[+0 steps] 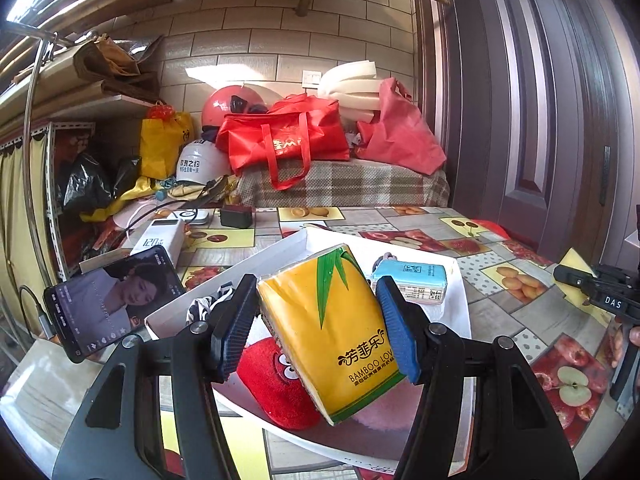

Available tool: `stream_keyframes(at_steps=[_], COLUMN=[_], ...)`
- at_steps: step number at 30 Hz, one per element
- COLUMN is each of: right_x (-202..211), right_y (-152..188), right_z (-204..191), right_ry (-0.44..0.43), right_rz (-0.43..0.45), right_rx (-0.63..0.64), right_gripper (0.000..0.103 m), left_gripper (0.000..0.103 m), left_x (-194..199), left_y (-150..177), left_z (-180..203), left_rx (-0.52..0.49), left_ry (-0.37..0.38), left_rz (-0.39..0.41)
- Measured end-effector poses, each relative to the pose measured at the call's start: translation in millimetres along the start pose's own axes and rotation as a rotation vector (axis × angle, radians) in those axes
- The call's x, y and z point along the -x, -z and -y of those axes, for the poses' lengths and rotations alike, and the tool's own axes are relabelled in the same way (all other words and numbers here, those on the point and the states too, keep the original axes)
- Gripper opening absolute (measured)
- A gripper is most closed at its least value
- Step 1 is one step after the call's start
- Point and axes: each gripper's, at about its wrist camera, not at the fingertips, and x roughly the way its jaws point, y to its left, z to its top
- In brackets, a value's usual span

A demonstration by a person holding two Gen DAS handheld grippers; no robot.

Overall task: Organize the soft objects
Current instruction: 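Carry the yellow tissue pack in left gripper while right gripper carries the sponge to the box, then release the yellow tissue pack into the box while right gripper lowers and releases the sponge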

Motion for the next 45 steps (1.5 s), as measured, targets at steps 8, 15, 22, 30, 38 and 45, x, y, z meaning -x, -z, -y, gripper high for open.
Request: stream_keyframes(at_steps=[8,15,22,30,38,45], right_x=[-20.5,-45.1,-69.6,-93.4,-118.0,-137.1], right_y=[-8.8,-18.1,-25.5,-31.5,-40.5,-48.2], right_z=[-29.2,-57.8,-67.2,-84.5,-111.1,-130.5], right_ry=[-0.075,-0.140,-0.182,-0.234,-0.240,-0.230], right_rz=[-0.014,-0.035,-0.063,-0.120,-0.128,-0.138], right_rx=[0.010,0.032,-0.011,-0.022,0.026,0.082], right_gripper=[0.028,0.028,0.028,0.027,0.027,0.027], left_gripper=[0.061,0.061,0.061,0.061,0.061,0.061], left_x=[-8.8,-16.6,-22.5,-38.4,-57.6,-68.7], left_y=[-2.3,-4.9,-5.3,-10.7,-16.7,-18.7], left_z=[-2.8,-8.6,-10.6,-21.0,-33.3,-42.8], left_rx=[-0.010,0.002,0.005,0.026,0.058,0.104], left_ry=[-0.003,-0.007,-0.012,-0.014,-0.035,-0.036], left_rz=[-0.008,-0.018,-0.025,-0.038,-0.046,-0.062])
